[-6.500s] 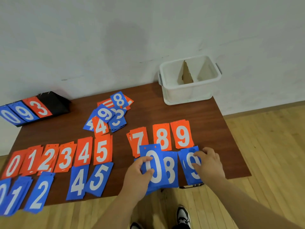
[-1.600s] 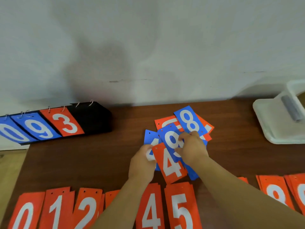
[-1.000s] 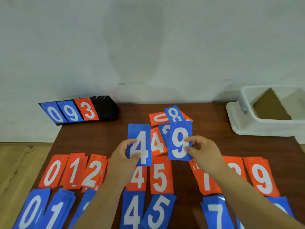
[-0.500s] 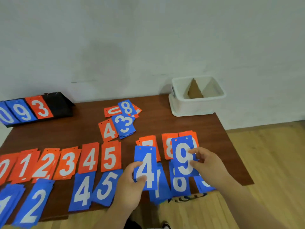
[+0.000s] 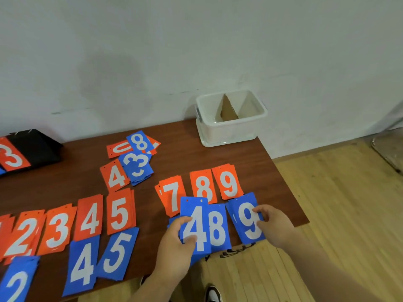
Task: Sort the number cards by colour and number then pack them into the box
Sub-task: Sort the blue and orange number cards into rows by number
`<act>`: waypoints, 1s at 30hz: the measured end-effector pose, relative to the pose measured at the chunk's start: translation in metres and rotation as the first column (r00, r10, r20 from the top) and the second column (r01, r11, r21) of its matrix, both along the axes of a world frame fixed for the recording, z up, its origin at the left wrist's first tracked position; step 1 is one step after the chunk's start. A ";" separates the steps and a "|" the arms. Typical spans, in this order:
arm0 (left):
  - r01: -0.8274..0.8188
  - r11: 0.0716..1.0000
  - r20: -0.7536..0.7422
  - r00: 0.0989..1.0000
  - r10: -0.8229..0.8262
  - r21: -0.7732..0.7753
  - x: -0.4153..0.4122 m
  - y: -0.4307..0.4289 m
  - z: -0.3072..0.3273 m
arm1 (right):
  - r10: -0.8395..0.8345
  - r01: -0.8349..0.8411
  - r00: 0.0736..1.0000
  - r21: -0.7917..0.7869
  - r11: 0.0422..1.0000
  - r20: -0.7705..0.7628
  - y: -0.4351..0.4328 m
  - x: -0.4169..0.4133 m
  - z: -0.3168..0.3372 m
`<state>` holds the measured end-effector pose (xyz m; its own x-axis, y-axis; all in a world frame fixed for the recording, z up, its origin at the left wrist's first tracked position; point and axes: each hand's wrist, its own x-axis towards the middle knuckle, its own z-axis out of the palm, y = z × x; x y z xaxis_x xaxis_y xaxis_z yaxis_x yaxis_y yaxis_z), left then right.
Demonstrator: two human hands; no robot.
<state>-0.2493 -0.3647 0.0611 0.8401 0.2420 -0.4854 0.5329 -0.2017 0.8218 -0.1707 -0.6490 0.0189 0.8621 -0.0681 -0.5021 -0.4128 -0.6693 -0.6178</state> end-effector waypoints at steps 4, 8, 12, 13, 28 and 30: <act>0.028 0.997 -0.037 0.999 -0.025 0.065 0.003 0.004 -0.008 | 0.050 -0.053 0.998 -0.085 0.995 -0.031 0.000 0.011 -0.015; 0.000 0.999 -0.035 0.999 0.002 0.043 0.004 0.011 -0.009 | 0.114 -0.131 0.990 -0.273 0.953 -0.078 0.013 0.016 -0.011; -0.030 0.997 -0.009 1.000 0.030 0.073 0.002 0.018 -0.005 | 0.132 -0.132 0.991 -0.033 0.991 0.009 0.054 0.012 0.012; -0.034 0.996 0.002 0.999 0.034 0.084 0.001 0.020 -0.002 | 0.144 -0.145 0.989 0.094 0.985 0.016 0.070 0.010 0.021; -0.253 0.942 0.101 0.966 0.236 0.219 -0.072 0.176 0.023 | 0.576 -0.588 0.805 0.318 0.744 0.141 0.327 -0.013 0.060; -0.273 0.927 0.069 0.962 0.264 0.257 -0.088 0.212 0.014 | 0.620 -0.627 0.774 0.293 0.722 0.129 0.365 -0.021 0.053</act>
